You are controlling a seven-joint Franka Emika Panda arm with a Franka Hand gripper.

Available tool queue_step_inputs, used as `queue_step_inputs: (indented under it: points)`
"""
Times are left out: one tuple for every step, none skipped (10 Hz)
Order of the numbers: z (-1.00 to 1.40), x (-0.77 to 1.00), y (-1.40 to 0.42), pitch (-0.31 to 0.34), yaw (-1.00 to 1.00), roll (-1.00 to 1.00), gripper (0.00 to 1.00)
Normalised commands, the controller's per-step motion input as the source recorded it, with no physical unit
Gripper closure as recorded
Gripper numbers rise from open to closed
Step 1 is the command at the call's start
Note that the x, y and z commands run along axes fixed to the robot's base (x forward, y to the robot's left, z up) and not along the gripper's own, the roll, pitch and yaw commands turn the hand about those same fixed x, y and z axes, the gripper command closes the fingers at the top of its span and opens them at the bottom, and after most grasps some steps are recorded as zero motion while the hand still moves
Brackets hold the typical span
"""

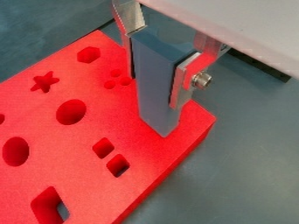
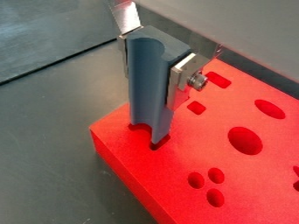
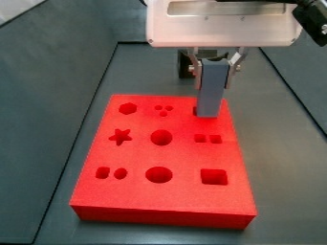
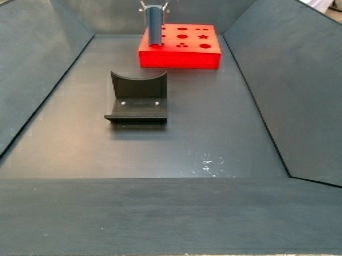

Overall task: Pick up the arch object. Move up. Place the arch object on the fixture. Regrasp the arch object. Rotate the arch object. Move to above the board. Insert the arch object.
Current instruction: Insert the arch object.

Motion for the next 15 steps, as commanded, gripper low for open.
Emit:
queue_step_inputs:
  points:
    - [-0.64, -0.04, 0.03, -0.061, 0.36, 0.29, 1.0]
    - [-0.7, 0.0, 0.07, -0.044, 0.36, 0.28, 1.0]
    - [-0.66, 0.1, 0.23, 0.0, 0.13, 0.19, 1.0]
    - [-0.65, 0.21, 0.22, 0.05, -0.07, 0.22, 1.0]
    - [-0.68, 0.18, 0.19, 0.077, -0.45, 0.1, 1.0]
    - [-0.73, 0.18, 0.08, 0.067, -0.62, 0.02, 1.0]
    - [-0.77, 0.19, 0.0, 0.043, -0.83, -0.01, 1.0]
    - [-0.77, 0.09, 0.0, 0.064, -0.88, -0.03, 1.0]
    - [-0.65, 0.0, 0.0, 0.1, -0.72, 0.0, 1.0]
    - [-0.85, 0.0, 0.0, 0.003, -0.2, 0.02, 1.0]
    - [-0.92, 0.15, -0.06, -0.003, 0.0, 0.06, 1.0]
    - [-0.82, 0.15, -0.06, -0.03, 0.03, 0.07, 1.0]
    - [-0.76, 0.04, 0.0, -0.09, 0.01, 0.08, 1.0]
    - [-0.76, -0.06, 0.0, -0.179, 0.12, 0.19, 1.0]
    - [-0.65, -0.21, 0.0, -0.22, 0.35, 0.22, 1.0]
